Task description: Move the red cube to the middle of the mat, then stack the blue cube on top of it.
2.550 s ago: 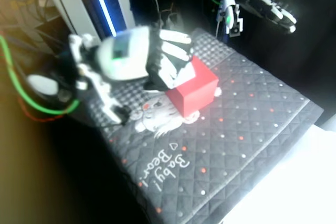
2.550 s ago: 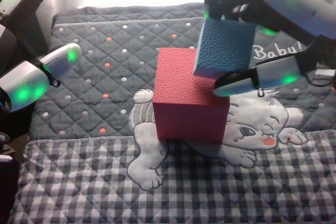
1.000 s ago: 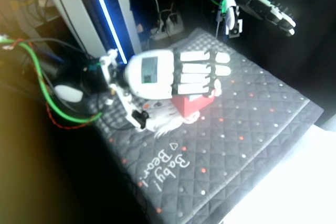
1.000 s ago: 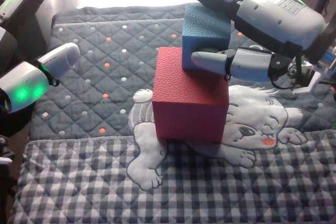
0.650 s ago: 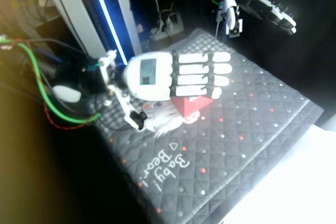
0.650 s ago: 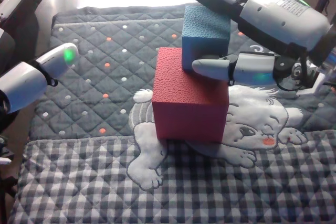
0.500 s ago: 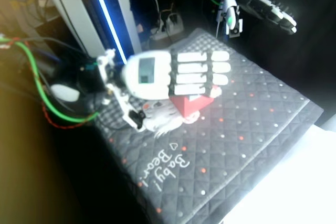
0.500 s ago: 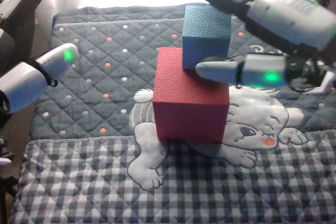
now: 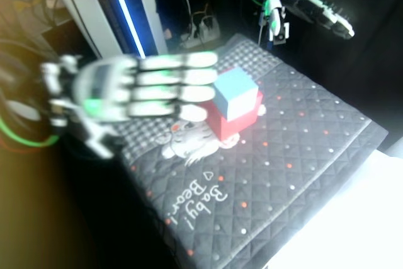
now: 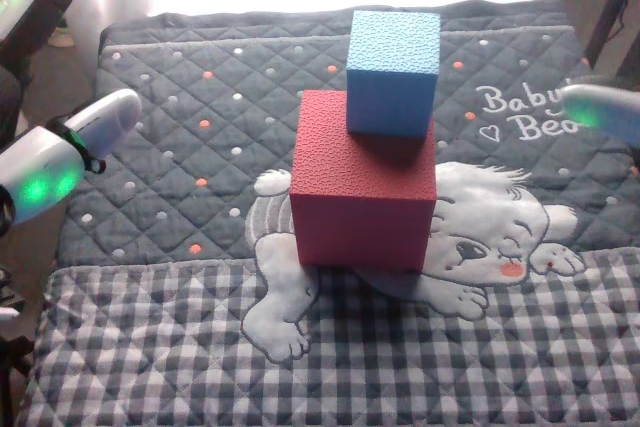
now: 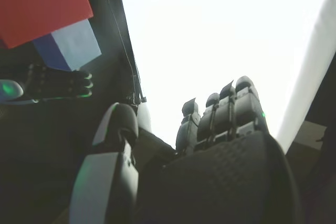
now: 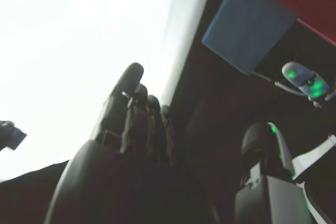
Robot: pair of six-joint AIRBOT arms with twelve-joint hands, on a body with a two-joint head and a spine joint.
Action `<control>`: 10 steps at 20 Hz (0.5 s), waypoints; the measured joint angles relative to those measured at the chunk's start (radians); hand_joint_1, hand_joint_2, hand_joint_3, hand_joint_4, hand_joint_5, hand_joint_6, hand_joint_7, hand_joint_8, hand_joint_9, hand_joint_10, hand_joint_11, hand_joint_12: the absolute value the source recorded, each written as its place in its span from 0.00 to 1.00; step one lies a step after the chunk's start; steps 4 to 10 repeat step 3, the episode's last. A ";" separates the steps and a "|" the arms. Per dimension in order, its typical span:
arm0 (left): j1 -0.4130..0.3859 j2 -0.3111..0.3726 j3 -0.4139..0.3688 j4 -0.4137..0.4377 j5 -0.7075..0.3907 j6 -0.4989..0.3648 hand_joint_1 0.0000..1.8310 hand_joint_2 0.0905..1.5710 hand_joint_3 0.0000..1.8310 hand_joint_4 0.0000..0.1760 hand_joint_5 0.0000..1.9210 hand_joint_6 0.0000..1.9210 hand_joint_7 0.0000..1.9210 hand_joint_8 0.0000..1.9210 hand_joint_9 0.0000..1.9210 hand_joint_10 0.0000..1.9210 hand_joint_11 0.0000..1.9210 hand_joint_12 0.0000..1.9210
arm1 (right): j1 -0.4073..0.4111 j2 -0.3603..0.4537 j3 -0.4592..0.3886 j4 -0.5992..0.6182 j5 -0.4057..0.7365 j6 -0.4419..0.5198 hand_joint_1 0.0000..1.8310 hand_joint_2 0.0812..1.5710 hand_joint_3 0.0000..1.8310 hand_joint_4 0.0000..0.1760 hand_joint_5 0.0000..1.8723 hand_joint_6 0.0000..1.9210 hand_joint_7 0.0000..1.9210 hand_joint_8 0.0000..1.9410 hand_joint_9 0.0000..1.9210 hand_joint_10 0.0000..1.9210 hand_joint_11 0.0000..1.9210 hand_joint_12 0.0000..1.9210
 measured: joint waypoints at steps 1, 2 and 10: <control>0.005 0.001 -0.005 0.000 -0.003 0.000 0.31 0.81 0.00 0.51 0.03 0.00 0.00 0.00 0.00 0.00 0.00 0.00 | -0.038 0.028 -0.015 0.041 0.043 -0.016 0.28 0.72 0.00 0.00 0.00 0.00 0.00 0.00 0.00 0.00 0.00 0.00; 0.008 0.002 -0.007 0.000 -0.008 0.000 0.31 0.81 0.00 0.68 0.02 0.00 0.00 0.00 0.00 0.00 0.00 0.00 | -0.075 0.052 -0.033 0.085 0.084 -0.040 0.31 0.71 0.00 0.00 0.00 0.00 0.00 0.00 0.01 0.00 0.03 0.01; 0.009 0.002 -0.007 0.003 -0.009 0.000 0.29 0.81 0.00 0.58 0.01 0.00 0.00 0.00 0.00 0.00 0.00 0.00 | -0.098 0.070 -0.048 0.111 0.114 -0.058 0.31 0.72 0.00 0.00 0.00 0.00 0.00 0.00 0.02 0.01 0.01 0.22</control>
